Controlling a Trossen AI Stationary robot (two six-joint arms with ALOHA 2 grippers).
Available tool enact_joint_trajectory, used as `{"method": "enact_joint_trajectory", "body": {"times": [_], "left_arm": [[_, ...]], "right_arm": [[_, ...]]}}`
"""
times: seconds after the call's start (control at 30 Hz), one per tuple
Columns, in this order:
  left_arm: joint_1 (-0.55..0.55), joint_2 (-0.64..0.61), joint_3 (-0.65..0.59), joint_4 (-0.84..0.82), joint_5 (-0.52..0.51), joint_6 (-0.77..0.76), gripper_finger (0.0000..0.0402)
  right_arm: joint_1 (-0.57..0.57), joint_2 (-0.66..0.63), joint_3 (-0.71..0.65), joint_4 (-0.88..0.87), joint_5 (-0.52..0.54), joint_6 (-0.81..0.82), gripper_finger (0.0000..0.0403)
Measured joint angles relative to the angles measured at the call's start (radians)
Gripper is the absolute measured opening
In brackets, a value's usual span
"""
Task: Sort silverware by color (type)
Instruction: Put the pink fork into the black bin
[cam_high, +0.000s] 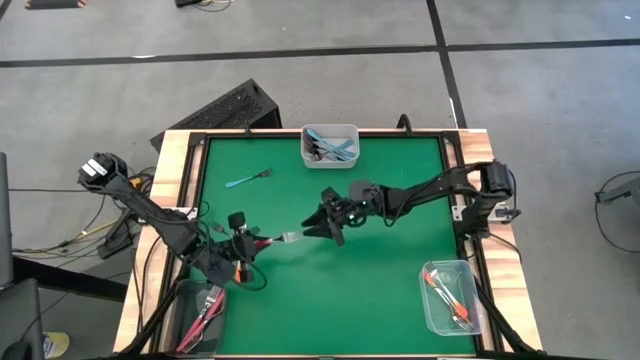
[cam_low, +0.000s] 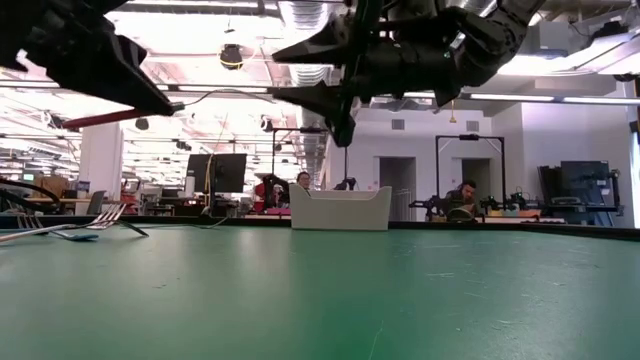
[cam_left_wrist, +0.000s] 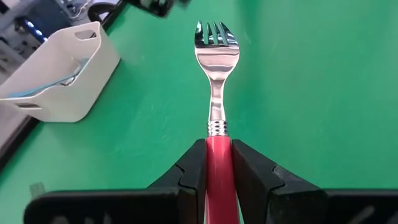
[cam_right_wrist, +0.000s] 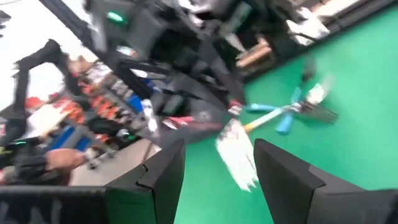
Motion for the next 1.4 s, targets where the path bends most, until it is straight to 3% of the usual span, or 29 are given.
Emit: {"method": "enact_joint_trajectory", "body": {"times": [0.17,0.37,0.83,1.07,1.27,1.4], "left_arm": [[-0.009,0.0,0.0,-0.008,-0.015,0.07,0.0048],[-0.008,0.0,0.0,-0.005,-0.045,0.112,0.0048],[-0.008,0.0,0.0,0.112,-0.088,0.244,0.0048],[-0.007,0.0,0.0,0.132,-0.088,0.246,0.0048],[0.011,0.001,0.0,0.13,-0.087,0.163,0.0063],[0.03,0.0,0.0,0.141,-0.051,0.092,0.0087]], "right_arm": [[-0.031,-0.018,0.0,-0.044,-0.074,0.005,0.0218],[-0.024,0.005,-0.001,-0.103,-0.069,0.018,0.0218],[0.01,0.019,0.003,-0.003,-0.015,0.022,0.0207],[0.02,0.019,0.003,0.007,-0.016,-0.047,0.0146],[0.03,0.018,0.003,0.007,-0.026,-0.202,0.0024],[0.04,0.018,0.003,-0.017,-0.011,-0.371,0.0017]]}}
